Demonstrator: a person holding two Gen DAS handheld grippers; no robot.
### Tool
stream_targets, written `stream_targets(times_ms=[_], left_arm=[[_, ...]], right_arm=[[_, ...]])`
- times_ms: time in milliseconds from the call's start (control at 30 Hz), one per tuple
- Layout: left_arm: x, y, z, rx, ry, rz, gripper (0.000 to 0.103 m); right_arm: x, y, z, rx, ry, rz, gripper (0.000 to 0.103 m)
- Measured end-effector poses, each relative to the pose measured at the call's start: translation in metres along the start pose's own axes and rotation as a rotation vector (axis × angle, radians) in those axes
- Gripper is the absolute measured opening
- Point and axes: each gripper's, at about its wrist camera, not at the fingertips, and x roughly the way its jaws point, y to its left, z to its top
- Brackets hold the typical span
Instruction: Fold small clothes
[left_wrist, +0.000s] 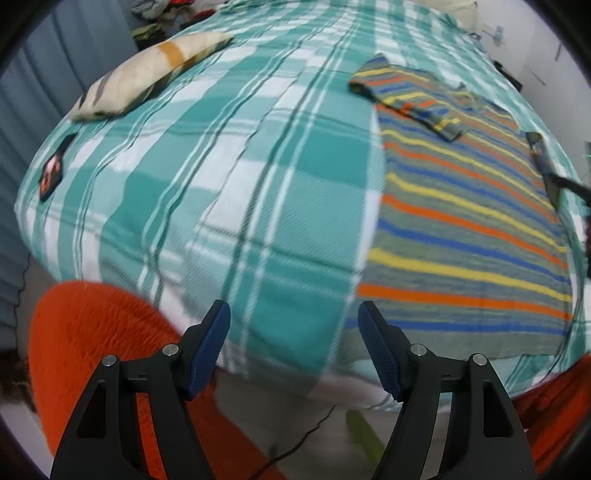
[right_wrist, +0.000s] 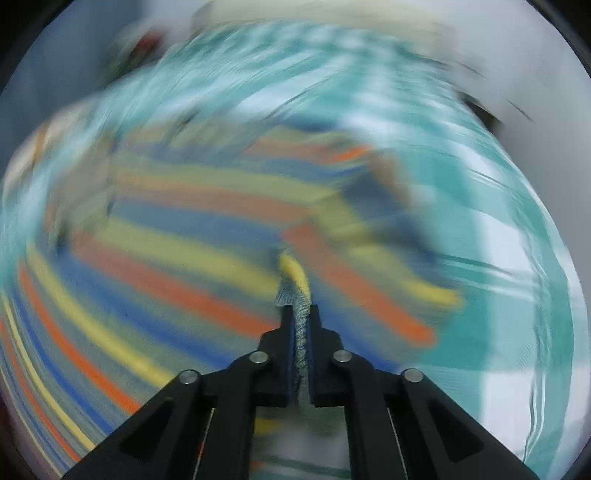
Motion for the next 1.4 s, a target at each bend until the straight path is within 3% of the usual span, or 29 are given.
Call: stream_targets(times_ms=[100,167,267,567,600,633,700,800,867,967,1000,1067,1133,1167,1300,1400], left_arm=[[0.006,0.004,-0.003,-0.024,0.013,0.002,0.074],[0.011,0.0,-0.003,-0.026,0.03,-0.006,0.074],[0.012,-0.015,-0.001,0.003,0.035,-0.01,0.074],[0.006,-0.035,-0.006,0.075,0.028,0.016,0.074],[0.006,-0.034,-0.007,0.071,0.029,0.013,0.074],[0.005,-0.032,-0.007,0.066,0.027,0.012,0.074],[0.006,-0.03,-0.007,0.059,0.025,0.011,0.074],[0.01,-0.028,-0.008,0.046,0.031,-0.004,0.074],[0.014,-0.029,-0.008,0.047,0.041,-0.015,0.074],[0.016,-0.033,-0.008,0.059,0.047,-0.021,0.074],[0.016,-0.034,-0.008,0.062,0.045,-0.02,0.074],[0.013,-0.034,-0.008,0.066,0.034,-0.015,0.074],[0.011,-0.031,-0.008,0.062,0.026,-0.002,0.074],[0.01,-0.027,-0.008,0.055,0.026,0.007,0.074],[0.006,-0.01,-0.01,0.008,0.022,0.025,0.074],[0.014,-0.009,-0.01,0.008,0.046,0.032,0.074]], right_arm=[[-0.043,-0.107,-0.004,0.307,-0.095,-0.079,0.005],[-0.057,-0.173,-0.019,0.481,-0.086,-0.124,0.005],[-0.056,-0.228,-0.041,0.596,-0.036,-0.127,0.005],[-0.02,-0.247,-0.054,0.706,0.037,-0.069,0.006],[-0.02,-0.251,-0.058,0.715,0.044,-0.055,0.013],[-0.026,-0.255,-0.064,0.728,0.037,-0.02,0.019],[-0.038,-0.26,-0.073,0.757,0.012,0.033,0.041],[-0.062,-0.257,-0.096,0.833,-0.037,0.122,0.042],[-0.069,-0.25,-0.117,0.918,-0.049,0.229,0.042],[-0.058,-0.233,-0.14,1.046,-0.037,0.393,0.042],[-0.049,-0.228,-0.144,1.08,-0.029,0.412,0.041],[-0.04,-0.226,-0.149,1.143,-0.082,0.374,0.038],[-0.034,-0.228,-0.151,1.19,-0.167,0.344,0.022],[-0.03,-0.227,-0.149,1.189,-0.171,0.299,0.003],[-0.05,-0.223,-0.142,1.096,-0.167,0.114,0.003],[-0.065,-0.218,-0.13,0.957,-0.12,-0.016,0.003]])
